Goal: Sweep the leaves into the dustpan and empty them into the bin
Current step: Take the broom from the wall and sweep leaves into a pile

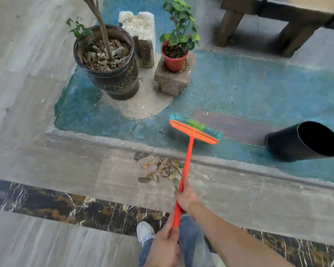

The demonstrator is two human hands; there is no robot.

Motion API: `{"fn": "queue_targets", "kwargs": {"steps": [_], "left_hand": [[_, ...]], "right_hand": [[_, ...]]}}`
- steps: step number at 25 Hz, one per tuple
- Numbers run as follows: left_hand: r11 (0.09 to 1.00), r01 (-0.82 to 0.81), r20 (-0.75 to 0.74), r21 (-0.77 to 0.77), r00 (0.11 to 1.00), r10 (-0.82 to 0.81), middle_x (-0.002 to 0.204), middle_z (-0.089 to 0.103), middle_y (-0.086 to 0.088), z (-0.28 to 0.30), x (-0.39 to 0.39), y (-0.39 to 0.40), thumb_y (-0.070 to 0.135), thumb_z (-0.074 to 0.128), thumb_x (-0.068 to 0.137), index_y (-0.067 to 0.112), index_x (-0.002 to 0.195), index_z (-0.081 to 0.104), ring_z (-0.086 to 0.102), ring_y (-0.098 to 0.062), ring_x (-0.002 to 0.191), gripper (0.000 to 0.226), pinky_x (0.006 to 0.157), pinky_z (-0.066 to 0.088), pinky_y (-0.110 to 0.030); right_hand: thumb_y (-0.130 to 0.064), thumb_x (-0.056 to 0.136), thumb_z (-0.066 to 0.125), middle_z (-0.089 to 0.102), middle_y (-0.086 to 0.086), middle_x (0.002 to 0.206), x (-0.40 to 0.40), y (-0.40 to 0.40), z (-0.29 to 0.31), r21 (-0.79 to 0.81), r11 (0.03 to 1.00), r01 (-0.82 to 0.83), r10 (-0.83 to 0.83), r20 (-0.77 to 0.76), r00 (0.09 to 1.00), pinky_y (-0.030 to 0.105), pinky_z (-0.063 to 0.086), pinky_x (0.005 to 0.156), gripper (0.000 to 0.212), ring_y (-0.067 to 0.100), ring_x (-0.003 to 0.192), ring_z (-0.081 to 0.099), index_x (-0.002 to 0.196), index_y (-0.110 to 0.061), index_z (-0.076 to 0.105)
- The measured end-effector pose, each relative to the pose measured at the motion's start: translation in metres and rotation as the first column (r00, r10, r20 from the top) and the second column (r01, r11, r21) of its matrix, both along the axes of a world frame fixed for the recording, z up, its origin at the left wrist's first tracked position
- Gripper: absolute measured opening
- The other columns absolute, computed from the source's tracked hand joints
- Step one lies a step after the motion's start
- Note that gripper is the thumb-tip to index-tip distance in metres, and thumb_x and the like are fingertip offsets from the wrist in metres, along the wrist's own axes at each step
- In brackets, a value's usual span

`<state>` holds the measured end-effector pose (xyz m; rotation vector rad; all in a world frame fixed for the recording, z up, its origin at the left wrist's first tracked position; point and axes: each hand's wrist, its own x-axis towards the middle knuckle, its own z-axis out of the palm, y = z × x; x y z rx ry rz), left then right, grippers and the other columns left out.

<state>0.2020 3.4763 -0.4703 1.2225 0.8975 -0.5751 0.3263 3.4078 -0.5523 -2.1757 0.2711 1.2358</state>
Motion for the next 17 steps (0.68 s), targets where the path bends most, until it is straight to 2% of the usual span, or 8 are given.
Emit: {"fn": "queue_targets", "kwargs": {"steps": [1,2,5,8,10,14,16,17], "left_hand": [[0.999,-0.050,0.016,0.007,0.999,0.050,0.061,0.062,-0.015,-0.014,0.022,-0.008,0.020,0.038,0.101,0.059,0.128,0.040,0.037,-0.001,0.035,0.048,0.038,0.034,-0.016],[0.999,-0.053,-0.006,0.004,0.999,0.053,0.046,0.046,-0.001,-0.027,0.050,-0.016,0.022,0.038,0.101,0.066,0.120,0.042,0.033,-0.006,0.033,0.048,0.035,0.031,-0.018],[0.999,0.036,-0.037,-0.005,0.999,-0.037,0.046,0.034,0.005,-0.069,0.160,-0.039,0.027,0.038,0.100,0.065,0.124,0.040,0.030,-0.009,0.032,0.045,0.033,0.029,-0.017],[0.989,0.146,0.020,0.028,0.989,-0.146,0.051,0.034,0.000,-0.097,0.236,-0.043,0.026,0.035,0.100,0.054,0.135,0.038,0.031,-0.007,0.029,0.045,0.033,0.030,-0.015],[0.986,0.167,0.005,0.016,0.986,-0.167,0.054,0.033,-0.003,-0.115,0.274,-0.045,0.023,0.034,0.101,0.048,0.138,0.037,0.030,-0.007,0.028,0.045,0.033,0.029,-0.013],[0.976,0.214,0.079,-0.042,0.975,-0.210,0.058,0.033,-0.004,-0.125,0.248,-0.038,0.024,0.035,0.102,0.049,0.136,0.038,0.029,-0.010,0.036,0.043,0.034,0.027,-0.012],[0.988,0.124,-0.074,-0.087,0.989,-0.130,0.056,0.037,-0.001,-0.105,0.195,-0.041,0.030,0.039,0.101,0.058,0.132,0.040,0.031,-0.010,0.038,0.041,0.034,0.028,-0.015],[0.983,0.171,-0.104,-0.067,0.979,-0.177,0.053,0.041,0.002,-0.092,0.160,-0.040,0.032,0.041,0.101,0.061,0.129,0.042,0.033,-0.009,0.038,0.041,0.034,0.029,-0.017]], "right_hand": [[-0.017,0.093,0.047,0.067,0.012,0.098,0.031,-0.007,-0.005,-0.011,1.000,0.022,-0.021,0.021,1.000,0.036,0.055,0.074,0.054,0.030,0.086,0.065,0.143,-0.021,0.028],[-0.017,0.093,0.048,0.066,0.016,0.106,0.062,-0.013,-0.009,-0.029,0.999,0.041,-0.040,0.043,0.998,0.039,0.055,0.081,0.045,0.033,0.094,0.065,0.136,-0.016,0.036],[-0.014,0.093,0.051,0.062,0.016,0.102,0.156,-0.031,-0.037,-0.048,0.991,0.122,-0.118,0.087,0.989,0.045,0.055,0.083,0.025,0.035,0.097,0.063,0.118,-0.011,0.049],[-0.010,0.092,0.046,0.054,0.011,0.074,0.213,-0.046,-0.055,0.034,0.955,0.294,-0.295,0.067,0.953,0.032,0.048,0.051,0.010,0.026,0.059,0.054,0.088,-0.018,0.051],[-0.012,0.093,0.043,0.046,0.008,0.063,0.233,-0.055,-0.068,0.092,0.922,0.377,-0.381,0.029,0.924,0.022,0.036,0.043,0.013,0.019,0.046,0.041,0.081,-0.018,0.046],[-0.015,0.096,0.042,0.052,0.010,0.072,0.223,-0.055,-0.081,0.046,0.939,0.341,-0.339,-0.037,0.940,0.025,0.041,0.047,0.006,0.021,0.052,0.049,0.100,-0.016,0.045],[-0.016,0.096,0.043,0.059,0.015,0.090,0.184,-0.052,-0.077,-0.020,0.963,0.267,-0.267,-0.119,0.956,0.030,0.047,0.050,0.026,0.026,0.066,0.057,0.121,-0.015,0.037],[-0.014,0.095,0.045,0.060,0.016,0.093,0.156,-0.052,-0.071,-0.039,0.969,0.246,-0.249,-0.192,0.949,0.032,0.049,0.051,0.038,0.026,0.068,0.059,0.131,-0.014,0.030]]}}
